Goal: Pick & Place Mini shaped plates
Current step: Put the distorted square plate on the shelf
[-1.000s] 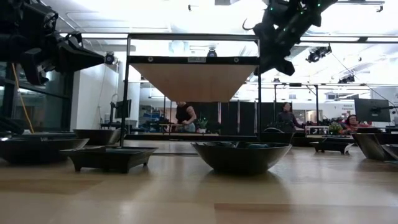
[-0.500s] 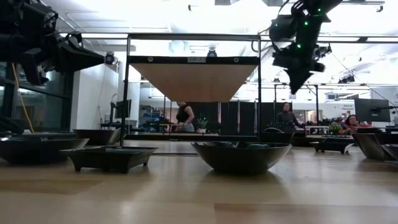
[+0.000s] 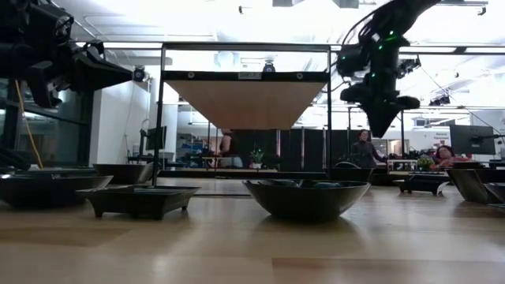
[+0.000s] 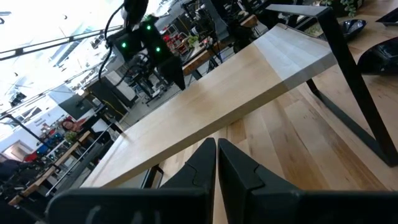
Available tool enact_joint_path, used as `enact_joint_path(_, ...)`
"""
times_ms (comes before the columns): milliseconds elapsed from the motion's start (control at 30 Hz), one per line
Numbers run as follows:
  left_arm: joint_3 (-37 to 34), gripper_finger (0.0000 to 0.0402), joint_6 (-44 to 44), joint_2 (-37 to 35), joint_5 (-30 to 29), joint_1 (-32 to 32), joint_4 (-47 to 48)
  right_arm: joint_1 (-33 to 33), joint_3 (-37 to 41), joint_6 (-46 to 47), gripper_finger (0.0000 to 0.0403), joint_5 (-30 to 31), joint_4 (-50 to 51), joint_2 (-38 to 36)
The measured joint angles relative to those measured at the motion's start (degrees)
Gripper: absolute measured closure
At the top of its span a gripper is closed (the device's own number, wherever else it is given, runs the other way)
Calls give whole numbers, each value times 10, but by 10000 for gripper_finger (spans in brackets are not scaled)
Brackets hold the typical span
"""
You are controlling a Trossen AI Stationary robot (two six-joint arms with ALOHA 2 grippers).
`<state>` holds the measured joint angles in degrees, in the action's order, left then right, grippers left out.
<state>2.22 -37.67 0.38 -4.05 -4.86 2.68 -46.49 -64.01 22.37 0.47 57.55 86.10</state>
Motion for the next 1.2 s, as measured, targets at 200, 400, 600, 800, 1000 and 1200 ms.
enact_joint_path(200, 0, 389, 0, 0, 0, 0, 0, 12, 0, -80, 308, -1, -53, 44)
enact_joint_path(400, 0, 389, 0, 0, 0, 0, 0, 20, -26, -66, 283, 7, -49, 77)
enact_joint_path(600, 0, 389, 0, 0, 0, 0, 0, 14, -93, -111, 250, 17, 17, 128)
enact_joint_path(800, 0, 389, 0, 0, 0, 0, 0, 11, -157, -164, 216, 47, 73, 191)
enact_joint_path(1000, 0, 389, 0, 0, 0, 0, 0, 11, -172, -185, 206, 31, 76, 232)
enact_joint_path(1200, 0, 389, 0, 0, 0, 0, 0, 10, -172, -186, 207, 39, 74, 255)
